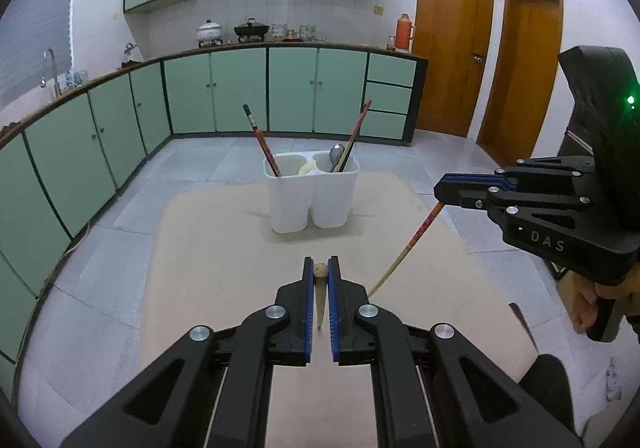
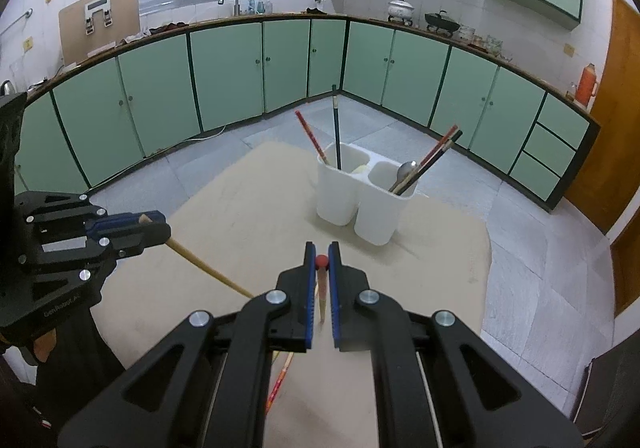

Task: Organize utensils
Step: 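Carry the wooden chopstick with the left tool while the right tool carries the red one to the holder, then release the wooden chopstick into the holder with the left tool while the right tool releases the red one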

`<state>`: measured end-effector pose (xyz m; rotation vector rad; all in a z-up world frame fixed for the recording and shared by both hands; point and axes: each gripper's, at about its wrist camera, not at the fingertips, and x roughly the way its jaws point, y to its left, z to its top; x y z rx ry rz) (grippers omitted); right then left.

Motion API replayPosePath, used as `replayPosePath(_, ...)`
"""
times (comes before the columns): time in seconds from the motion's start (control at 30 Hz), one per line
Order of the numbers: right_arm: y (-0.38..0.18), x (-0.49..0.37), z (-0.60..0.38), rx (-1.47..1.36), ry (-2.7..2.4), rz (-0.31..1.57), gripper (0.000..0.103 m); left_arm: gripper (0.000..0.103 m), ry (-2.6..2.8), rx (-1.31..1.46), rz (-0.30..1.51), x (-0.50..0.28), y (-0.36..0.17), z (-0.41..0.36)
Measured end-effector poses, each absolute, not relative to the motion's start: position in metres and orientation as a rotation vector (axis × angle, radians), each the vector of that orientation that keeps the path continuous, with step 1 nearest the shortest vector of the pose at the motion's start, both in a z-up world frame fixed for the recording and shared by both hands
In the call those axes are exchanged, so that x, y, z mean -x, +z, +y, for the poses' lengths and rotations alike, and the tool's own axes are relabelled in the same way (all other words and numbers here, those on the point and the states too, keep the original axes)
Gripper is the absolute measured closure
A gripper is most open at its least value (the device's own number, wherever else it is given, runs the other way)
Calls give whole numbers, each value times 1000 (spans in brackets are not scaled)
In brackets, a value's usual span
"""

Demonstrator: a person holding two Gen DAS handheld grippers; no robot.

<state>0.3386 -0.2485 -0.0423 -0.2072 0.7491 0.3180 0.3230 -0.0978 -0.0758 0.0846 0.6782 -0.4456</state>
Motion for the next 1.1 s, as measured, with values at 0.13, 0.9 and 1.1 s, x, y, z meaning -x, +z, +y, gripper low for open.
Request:
replayPosePath(0.13, -27, -353, -254, 192, 324, 782, 98, 97, -454, -78, 691, -346, -59, -95)
replayPosePath(0.9, 116, -447, -284, 108, 258, 694, 98, 97, -443, -41, 525, -463, 76, -125)
replayPosePath(1.1, 102, -504, -291, 79, 217, 703, 98, 97, -396, -21, 519, -516, 63, -136)
